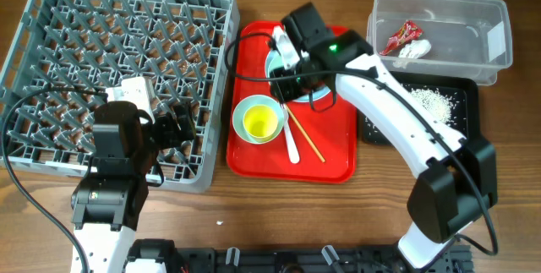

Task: Sort waste into correct bins and load items into the dishwasher rack
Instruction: 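Place the emptied green bowl onto the light-blue plate, then grasp the yellow cup from the blue bowl with the right gripper, then hand the yellow cup from the right gripper to the left gripper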

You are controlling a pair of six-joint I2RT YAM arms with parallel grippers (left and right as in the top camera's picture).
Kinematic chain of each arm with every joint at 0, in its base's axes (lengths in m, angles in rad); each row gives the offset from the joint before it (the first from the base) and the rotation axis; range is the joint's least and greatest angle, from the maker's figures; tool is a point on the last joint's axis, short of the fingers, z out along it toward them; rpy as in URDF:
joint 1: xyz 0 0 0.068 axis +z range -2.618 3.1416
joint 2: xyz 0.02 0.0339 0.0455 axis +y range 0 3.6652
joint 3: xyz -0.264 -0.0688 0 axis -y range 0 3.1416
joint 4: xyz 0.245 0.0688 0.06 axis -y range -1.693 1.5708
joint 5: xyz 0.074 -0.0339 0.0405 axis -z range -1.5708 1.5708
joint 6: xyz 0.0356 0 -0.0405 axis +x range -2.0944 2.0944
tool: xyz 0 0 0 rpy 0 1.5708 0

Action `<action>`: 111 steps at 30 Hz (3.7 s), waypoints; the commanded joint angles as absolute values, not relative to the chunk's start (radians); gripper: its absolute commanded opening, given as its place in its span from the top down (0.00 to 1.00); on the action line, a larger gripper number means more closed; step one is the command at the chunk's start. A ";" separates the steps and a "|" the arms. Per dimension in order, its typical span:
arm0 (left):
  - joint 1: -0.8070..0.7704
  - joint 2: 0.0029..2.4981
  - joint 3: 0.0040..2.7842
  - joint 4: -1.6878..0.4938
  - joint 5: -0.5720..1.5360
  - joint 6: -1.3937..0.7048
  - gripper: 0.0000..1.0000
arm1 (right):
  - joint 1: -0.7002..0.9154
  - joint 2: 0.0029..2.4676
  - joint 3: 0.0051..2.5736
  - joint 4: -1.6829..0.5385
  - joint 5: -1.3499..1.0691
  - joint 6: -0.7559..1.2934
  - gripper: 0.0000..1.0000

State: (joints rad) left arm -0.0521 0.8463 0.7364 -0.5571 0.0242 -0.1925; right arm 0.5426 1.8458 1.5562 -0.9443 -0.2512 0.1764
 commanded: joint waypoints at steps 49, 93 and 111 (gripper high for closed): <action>-0.046 0.850 0.755 -0.493 0.228 -0.206 0.00 | 0.484 1.843 1.589 -0.875 -0.362 0.356 0.96; -0.107 1.156 0.755 0.281 1.024 -0.460 0.15 | 0.372 1.809 1.602 -0.805 -1.381 0.258 0.95; -0.107 1.156 0.755 0.281 1.024 -0.460 0.39 | 0.395 1.809 1.602 -0.797 -1.314 0.292 0.90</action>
